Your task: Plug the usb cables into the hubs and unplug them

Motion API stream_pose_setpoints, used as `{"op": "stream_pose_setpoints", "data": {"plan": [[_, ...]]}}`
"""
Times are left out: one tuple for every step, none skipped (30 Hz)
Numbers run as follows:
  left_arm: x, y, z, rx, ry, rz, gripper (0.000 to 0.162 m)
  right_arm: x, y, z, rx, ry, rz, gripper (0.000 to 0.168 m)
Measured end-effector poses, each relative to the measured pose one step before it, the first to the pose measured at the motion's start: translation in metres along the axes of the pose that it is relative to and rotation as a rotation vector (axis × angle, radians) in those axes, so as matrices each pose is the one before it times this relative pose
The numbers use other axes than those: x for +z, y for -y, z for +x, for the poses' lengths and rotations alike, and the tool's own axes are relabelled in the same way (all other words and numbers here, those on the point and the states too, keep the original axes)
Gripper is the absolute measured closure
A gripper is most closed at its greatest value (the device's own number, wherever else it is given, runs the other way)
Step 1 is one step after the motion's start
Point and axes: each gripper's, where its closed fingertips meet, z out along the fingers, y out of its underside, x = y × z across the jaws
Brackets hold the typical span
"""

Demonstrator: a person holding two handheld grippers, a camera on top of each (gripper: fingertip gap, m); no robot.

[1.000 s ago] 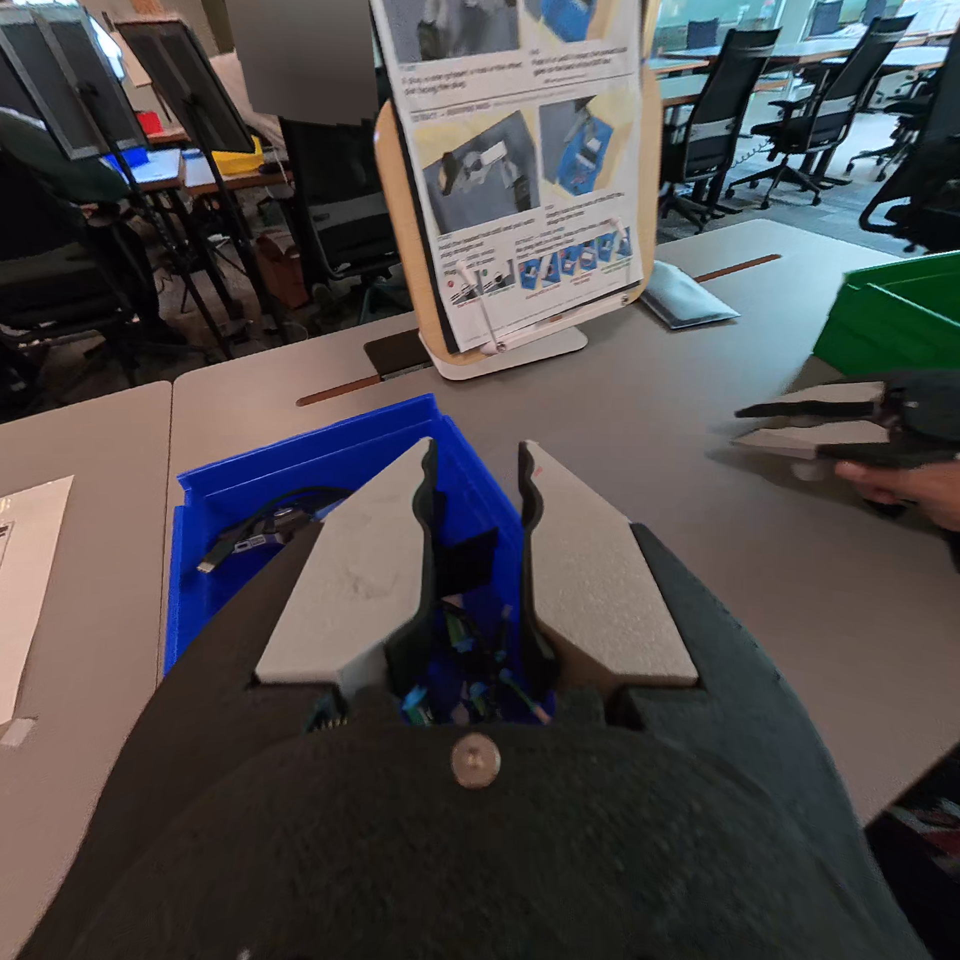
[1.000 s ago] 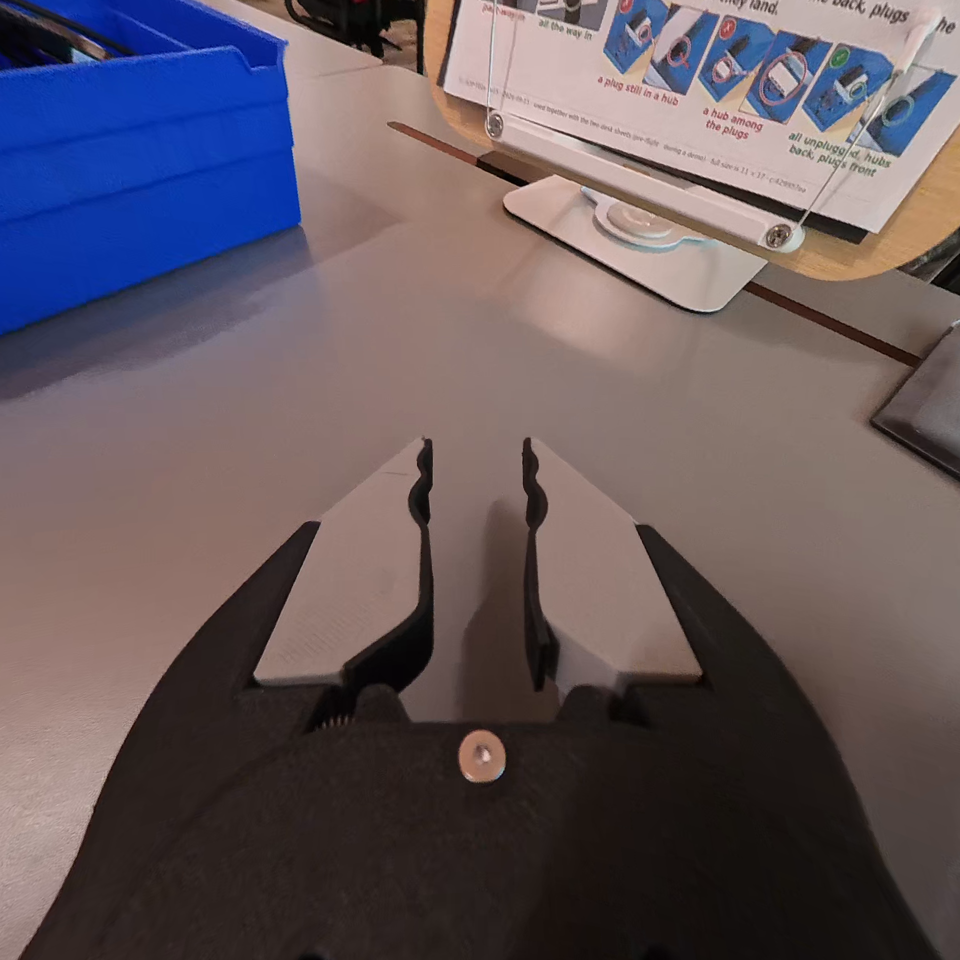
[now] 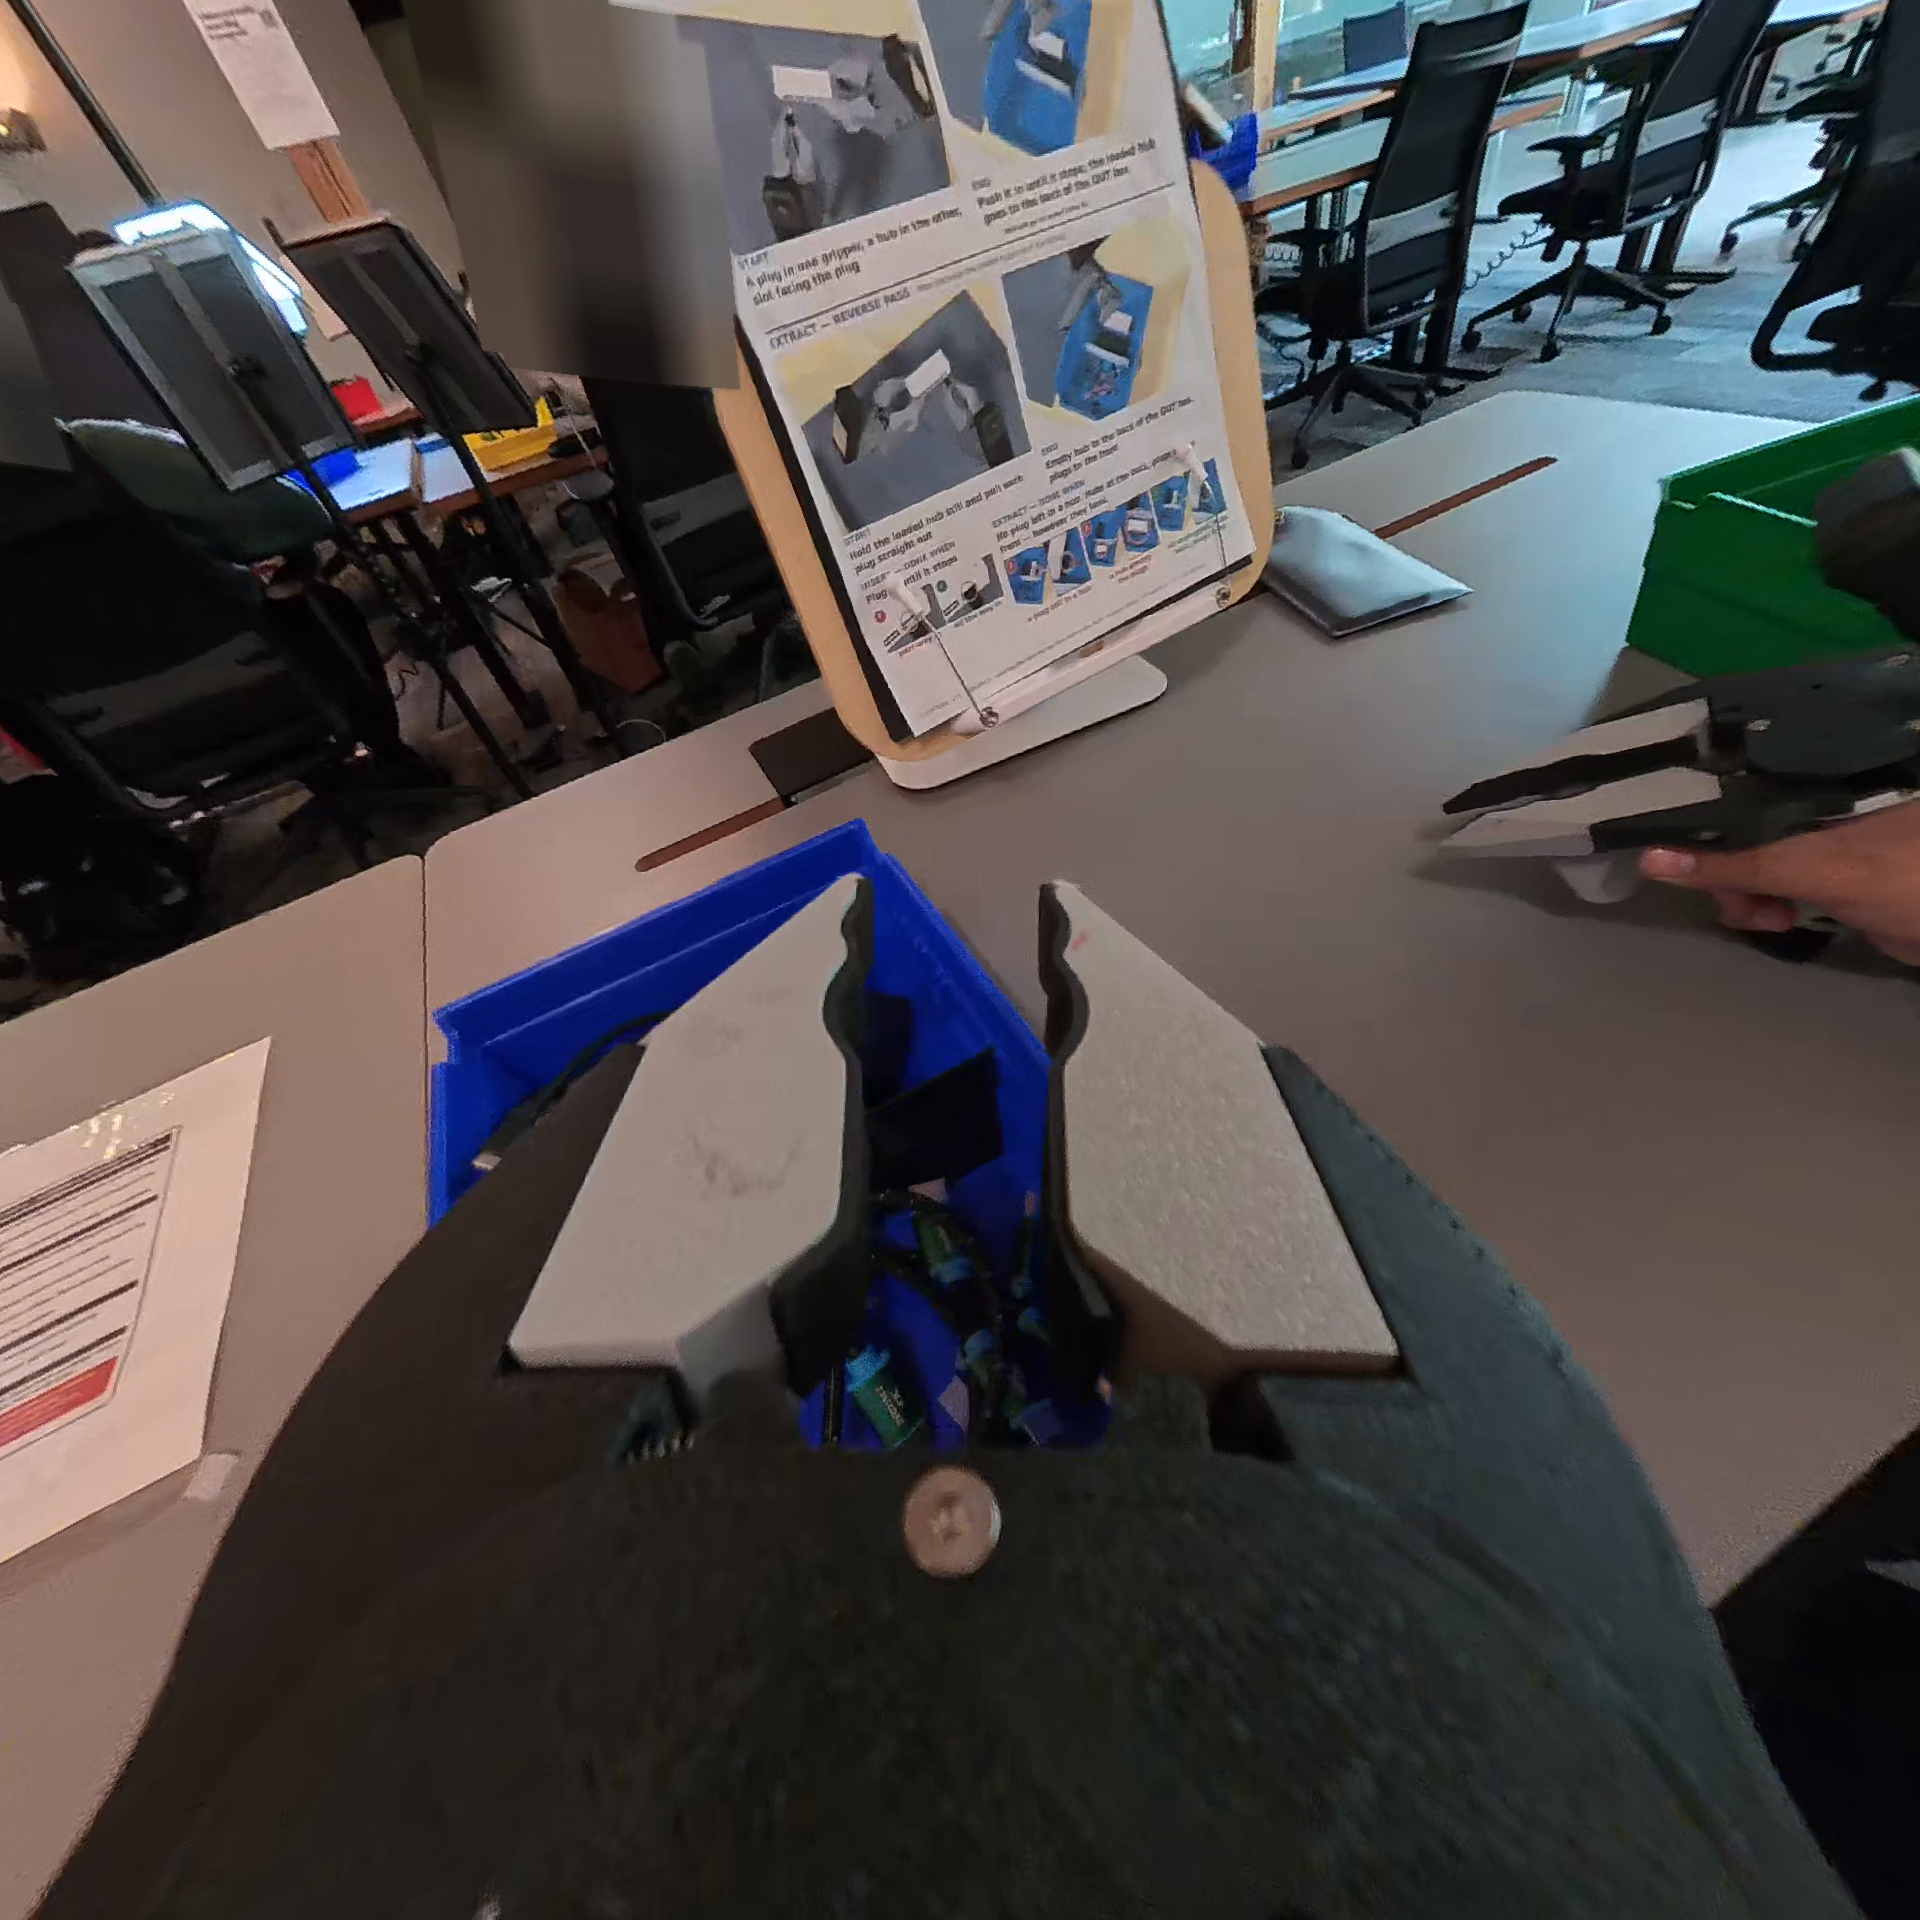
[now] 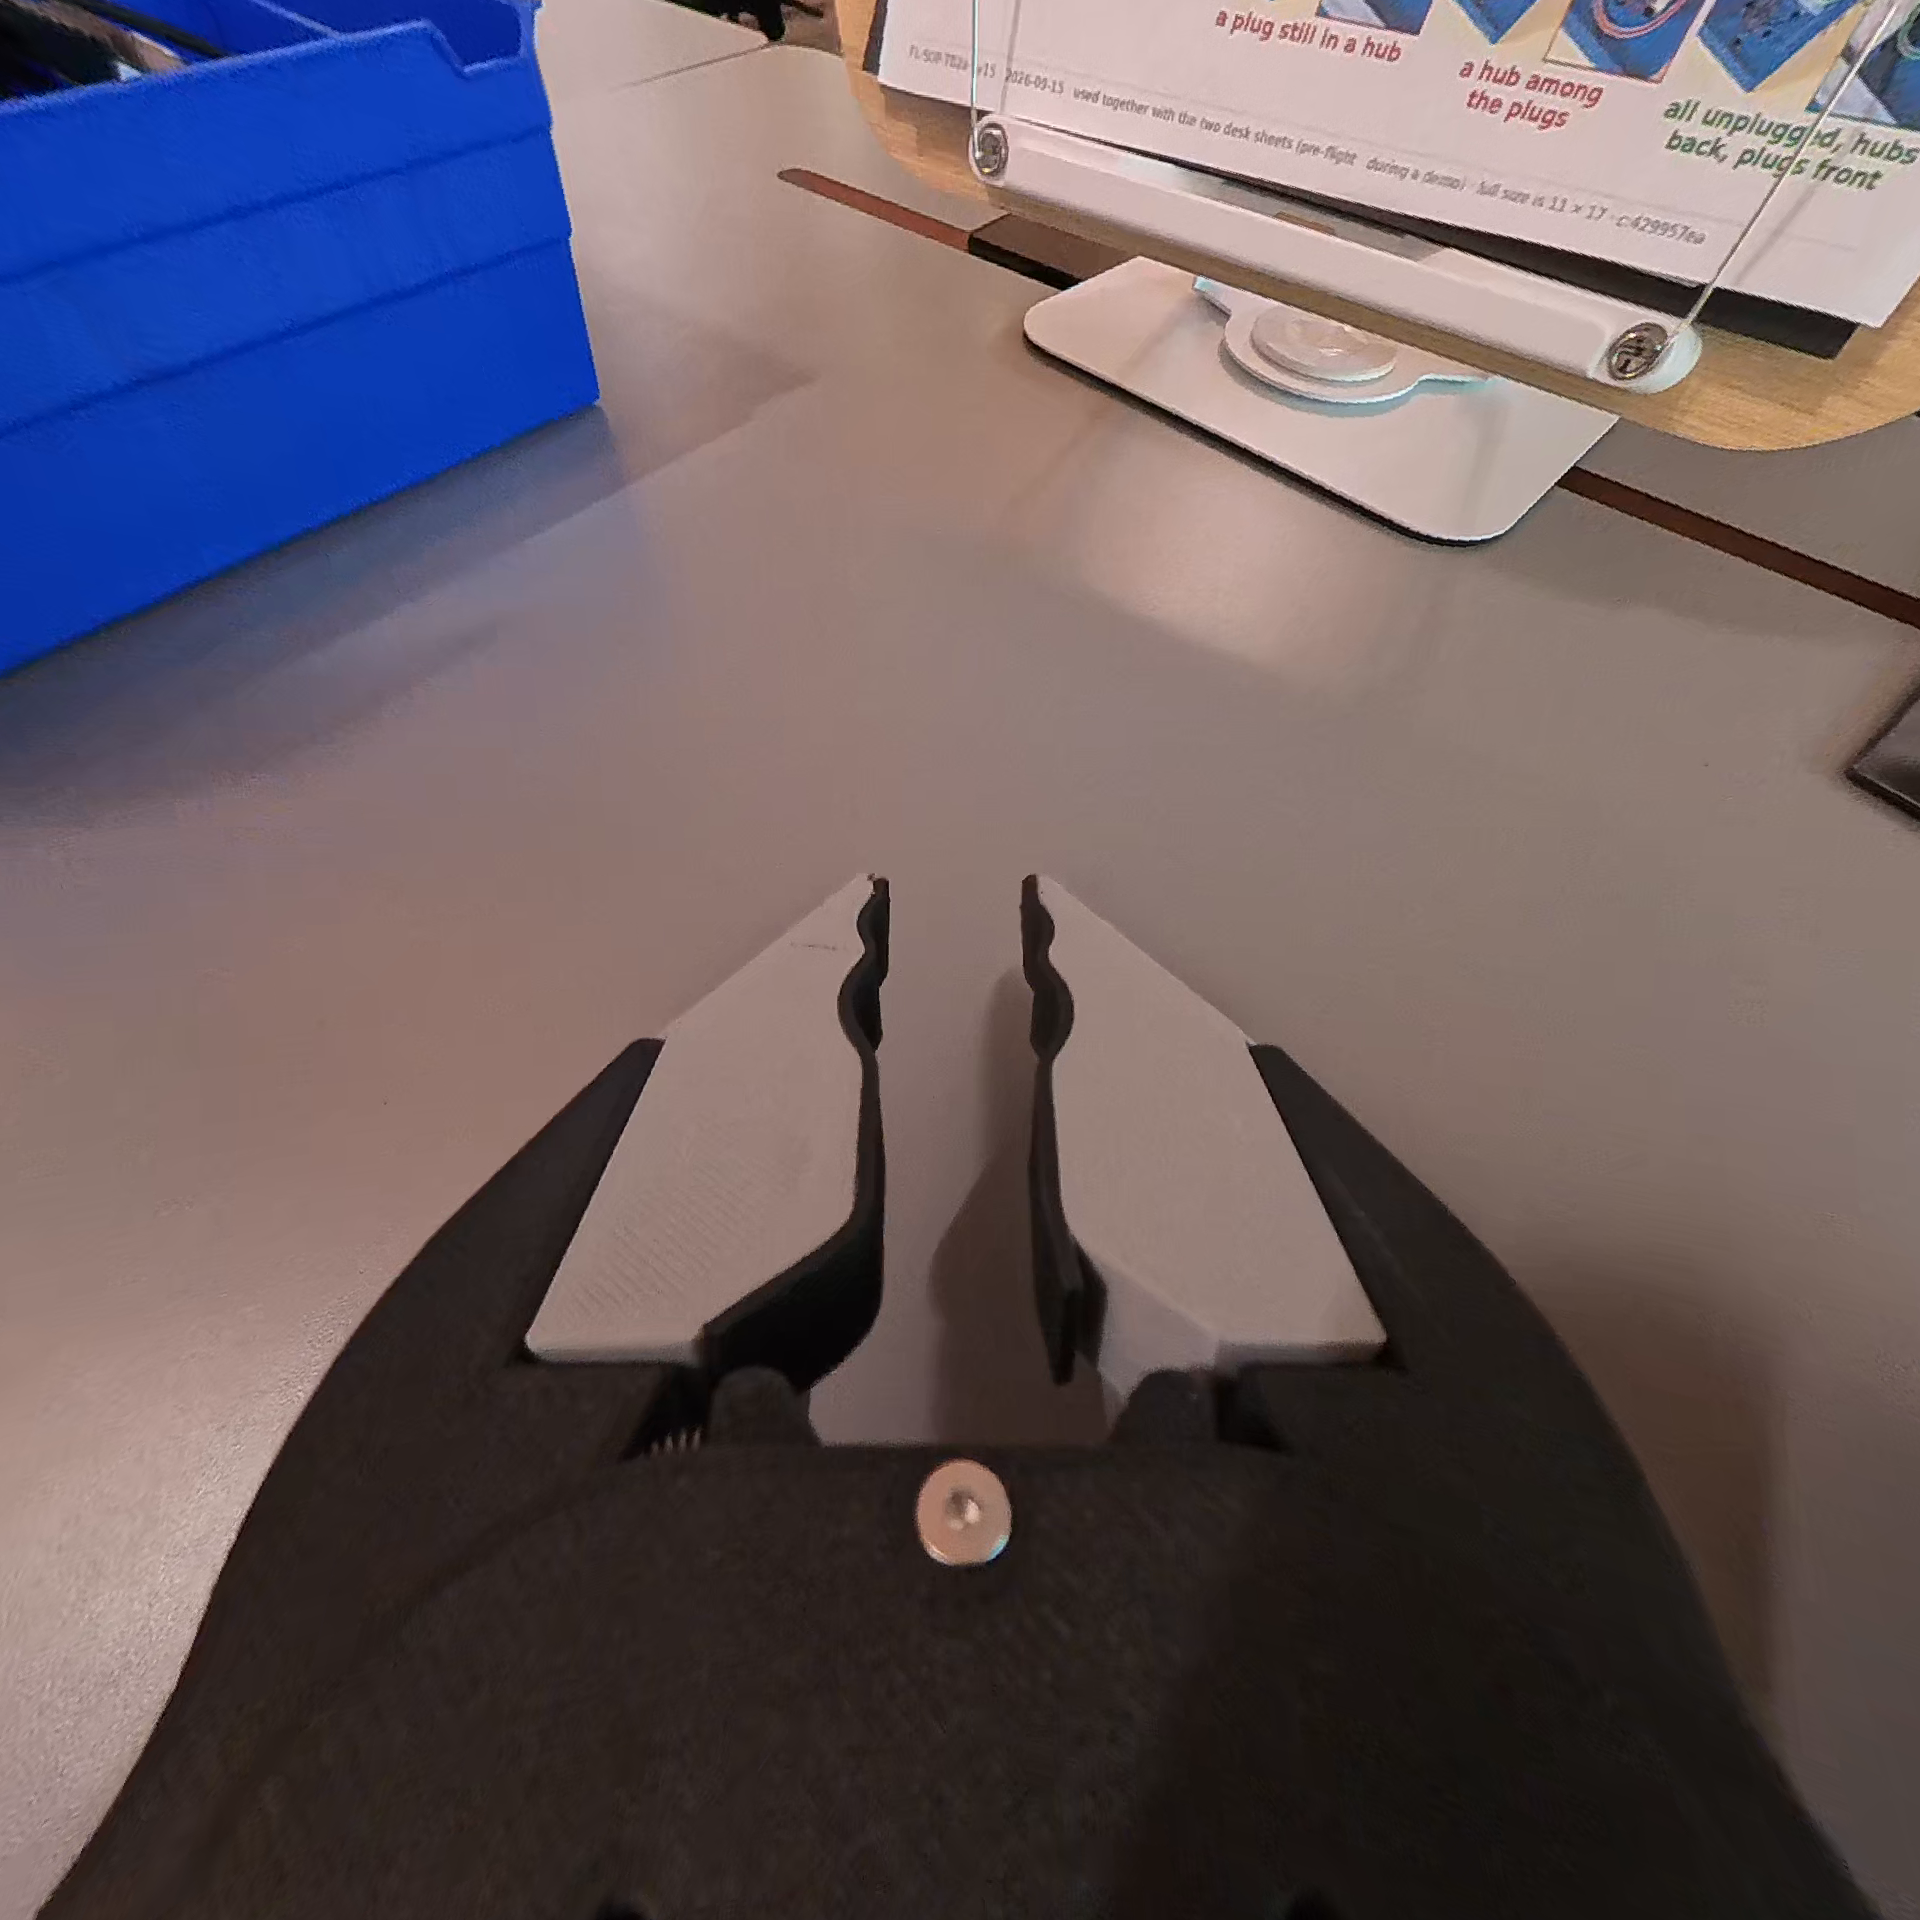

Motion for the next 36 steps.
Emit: {"op": "stream_pose_setpoints", "data": {"plan": [[0.00091, -0.00700, -0.00083, -0.0085, -0.0133, -0.0059, 0.131, 0.00021, -0.00108, -0.00083, -0.0064, 0.0013, -0.0066, 0.147], [0.00154, -0.00913, 0.00014, -0.0047, -0.0214, -0.0202, 0.129, 0.00031, -0.00076, -0.00073, -0.0073, 0.0002, -0.0053, 0.148], [0.00209, -0.01015, -0.00136, 0.0004, -0.0127, -0.0289, 0.128, 0.00021, -0.00036, -0.00080, -0.0076, -0.0002, -0.0033, 0.149], [0.00224, -0.00932, -0.00405, 0.0028, 0.0030, -0.0270, 0.129, 0.00020, -0.00026, -0.00077, -0.0072, -0.0004, -0.0023, 0.150], [0.00234, -0.00767, -0.00500, 0.0063, 0.0072, -0.0215, 0.130, 0.00024, -0.00022, -0.00046, -0.0060, -0.0009, -0.0020, 0.150], [0.00206, -0.00520, -0.00548, 0.0066, 0.0072, -0.0143, 0.131, 0.00022, -0.00025, -0.00041, -0.0045, -0.0004, -0.0021, 0.150], [0.00236, -0.00253, -0.00529, 0.0099, 0.0016, -0.0081, 0.133, 0.00027, -0.00022, -0.00054, -0.0036, 0.0007, -0.0020, 0.151], [0.00294, 0.00028, -0.00404, 0.0258, -0.0151, -0.0051, 0.133, 0.00013, -0.00013, -0.00039, -0.0032, 0.0007, -0.0014, 0.151], [0.00335, 0.00246, -0.00156, 0.0522, -0.0401, -0.0048, 0.134, 0.00010, -0.00013, -0.00048, -0.0034, 0.0007, -0.0013, 0.151], [0.00324, 0.00216, 0.00127, 0.0742, -0.0677, -0.0150, 0.134, 0.00028, -0.00024, -0.00075, -0.0039, 0.0015, -0.0025, 0.151], [0.00275, 0.00169, -0.00017, 0.0781, -0.0676, -0.0230, 0.136, 0.00026, -0.00033, -0.00088, -0.0048, 0.0019, -0.0034, 0.151], [0.00285, 0.00149, -0.00492, 0.0669, -0.0374, -0.0234, 0.136, 0.00040, -0.00028, -0.00067, -0.0057, -0.0001, -0.0028, 0.151], [0.00322, -0.00127, -0.00508, 0.0659, -0.0314, -0.0319, 0.135, 0.00004, -0.00012, -0.00030, -0.0055, -0.0024, -0.0015, 0.151], [0.00375, -0.00546, -0.00313, 0.0662, -0.0364, -0.0496, 0.136, 0.00008, -0.00004, -0.00020, -0.0041, -0.0023, -0.0007, 0.151], [0.00464, -0.00829, -0.00284, 0.0622, -0.0297, -0.0611, 0.138, -0.00007, 0.00006, -0.00004, -0.0023, -0.0022, 0.0003, 0.151], [0.00534, -0.00940, -0.00539, 0.0587, -0.0065, -0.0645, 0.146, -0.00016, 0.00024, -0.00003, -0.0011, -0.0016, 0.0016, 0.151], [0.00581, -0.00901, -0.00870, 0.0628, 0.0223, -0.0568, 0.149, -0.00023, 0.00021, -0.00033, -0.0006, 0.0005, 0.0017, 0.151], [0.00558, -0.00726, -0.00964, 0.0541, 0.0398, -0.0336, 0.153, -0.00004, 0.00005, -0.00040, -0.0002, 0.0016, 0.0004, 0.151], [0.00507, -0.00514, -0.00877, 0.0422, 0.0408, -0.0123, 0.157, -0.00008, 0.00009, -0.00027, 0.0001, 0.0013, 0.0000, 0.151], [0.00470, -0.00504, -0.00670, 0.0288, 0.0269, -0.0085, 0.160, -0.00006, 0.00007, -0.00044, 0.0002, 0.0011, 0.0006, 0.151], [0.00478, -0.00615, -0.00174, 0.0177, -0.0057, -0.0172, 0.162, -0.00033, 0.00005, -0.00038, 0.0006, 0.0012, 0.0009, 0.151], [0.00475, -0.00608, 0.00334, 0.0050, -0.0397, -0.0224, 0.162, -0.00045, 0.00004, -0.00047, 0.0019, 0.0017, 0.0015, 0.151], [0.00418, -0.00477, 0.00530, -0.0024, -0.0524, -0.0211, 0.155, -0.00062, 0.00012, -0.00062, 0.0032, 0.0026, 0.0022, 0.151], [0.00345, -0.00366, 0.00301, -0.0003, -0.0372, -0.0227, 0.151, -0.00031, 0.00003, -0.00078, 0.0044, 0.0044, 0.0009, 0.151], [0.00254, -0.00185, 0.00244, 0.0032, -0.0304, -0.0166, 0.149, -0.00011, -0.00026, -0.00136, 0.0054, 0.0077, -0.0020, 0.151], [0.00113, 0.00024, 0.00387, 0.0114, -0.0363, -0.0059, 0.148, 0.00000, -0.00061, -0.00229, 0.0075, 0.0127, -0.0039, 0.150], [-0.00016, 0.00297, 0.00323, 0.0133, -0.0293, 0.0098, 0.148, 0.00005, -0.00014, -0.00372, 0.0115, 0.0201, -0.0022, 0.150], [-0.00128, 0.00606, 0.00155, 0.0091, -0.0168, 0.0279, 0.149, -0.00030, 0.00056, -0.00572, 0.0142, 0.0300, 0.0026, 0.150], [-0.00176, 0.00776, 0.00000, 0.0072, -0.0041, 0.0363, 0.147, -0.00036, 0.00116, -0.00672, 0.0130, 0.0328, 0.0053, 0.150], [-0.00075, 0.00683, 0.00016, 0.0113, -0.0003, 0.0326, 0.147, -0.00013, 0.00115, -0.00591, 0.0060, 0.0255, 0.0047, 0.150], [0.00179, 0.00256, 0.00036, 0.0221, 0.0044, 0.0106, 0.145, 0.00004, 0.00108, -0.00426, -0.0059, 0.0131, 0.0028, 0.150], [0.00479, -0.00353, 0.00057, 0.0314, 0.0069, -0.0239, 0.144, 0.00011, 0.00047, -0.00197, -0.0157, -0.0014, -0.0003, 0.150], [0.00725, -0.00821, 0.00054, 0.0313, 0.0077, -0.0503, 0.146, 0.00003, -0.00002, -0.00013, -0.0200, -0.0115, -0.0021, 0.150], [0.00829, -0.00841, -0.00295, 0.0171, 0.0316, -0.0515, 0.155, -0.00015, -0.00003, 0.00027, -0.0172, -0.0108, -0.0006, 0.150], [0.00770, -0.00799, -0.00208, 0.0105, 0.0253, -0.0521, 0.162, -0.00024, 0.00025, -0.00046, -0.0083, -0.0023, 0.0018, 0.150], [0.00534, -0.00532, -0.00007, -0.0013, 0.0094, -0.0333, 0.162, -0.00034, 0.00040, -0.00124, 0.0004, 0.0065, 0.0022, 0.149]]}}
